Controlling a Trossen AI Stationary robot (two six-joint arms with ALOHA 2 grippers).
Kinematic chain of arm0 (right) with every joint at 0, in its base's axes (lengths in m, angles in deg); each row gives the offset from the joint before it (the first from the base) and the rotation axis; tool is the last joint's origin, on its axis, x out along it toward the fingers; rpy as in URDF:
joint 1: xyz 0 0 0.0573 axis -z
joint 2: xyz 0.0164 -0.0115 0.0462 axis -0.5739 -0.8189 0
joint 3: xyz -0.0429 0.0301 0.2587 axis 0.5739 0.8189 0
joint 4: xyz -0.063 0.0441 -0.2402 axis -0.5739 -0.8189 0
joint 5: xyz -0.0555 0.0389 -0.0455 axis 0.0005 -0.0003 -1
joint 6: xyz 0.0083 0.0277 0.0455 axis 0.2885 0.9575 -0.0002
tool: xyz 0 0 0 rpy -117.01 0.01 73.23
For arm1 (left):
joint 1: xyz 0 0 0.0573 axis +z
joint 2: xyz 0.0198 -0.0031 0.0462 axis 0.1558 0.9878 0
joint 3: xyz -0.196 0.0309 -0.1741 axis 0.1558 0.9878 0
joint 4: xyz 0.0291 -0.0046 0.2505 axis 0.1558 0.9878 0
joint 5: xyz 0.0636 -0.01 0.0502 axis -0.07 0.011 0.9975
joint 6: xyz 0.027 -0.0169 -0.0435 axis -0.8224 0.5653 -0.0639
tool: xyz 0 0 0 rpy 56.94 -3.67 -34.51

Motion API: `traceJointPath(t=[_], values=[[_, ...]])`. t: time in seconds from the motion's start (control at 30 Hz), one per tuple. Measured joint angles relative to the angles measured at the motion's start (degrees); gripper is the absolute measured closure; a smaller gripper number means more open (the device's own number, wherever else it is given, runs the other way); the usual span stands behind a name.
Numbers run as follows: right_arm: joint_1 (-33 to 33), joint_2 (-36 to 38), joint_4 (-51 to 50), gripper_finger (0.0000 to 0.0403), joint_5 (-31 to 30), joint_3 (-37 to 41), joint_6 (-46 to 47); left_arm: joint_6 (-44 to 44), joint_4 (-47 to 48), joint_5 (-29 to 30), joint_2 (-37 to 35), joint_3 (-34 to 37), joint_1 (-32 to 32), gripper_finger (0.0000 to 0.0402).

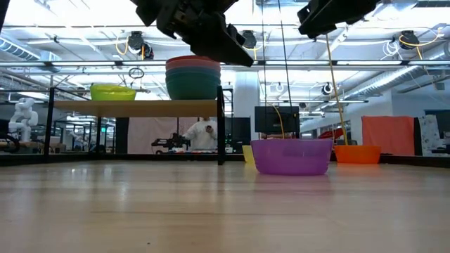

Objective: Place and stack bowls onto a shelf
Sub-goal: Stack the purple bowl on top of the green bowl on the shelf

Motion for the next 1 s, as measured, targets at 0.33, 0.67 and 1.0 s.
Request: traceJointPath(t=[0.33,0.67,1.0], values=[[0.0,0.0,0.5,0.0287,0.0,0.0,0.1,-0.1,-2.3,0.2,3.3,0.0,-1.2,0.0348],[0.0,1.1,1.3,0.0287,0.2,0.0,0.5,-9.8,-7.9,3.8,9.1,-0.4,-1.4,0.0330],[0.0,3.0,1.9,0.0287,0.2,0.0,1.3,-12.1,-3.1,7.7,11.3,-0.3,-1.4,0.0330]])
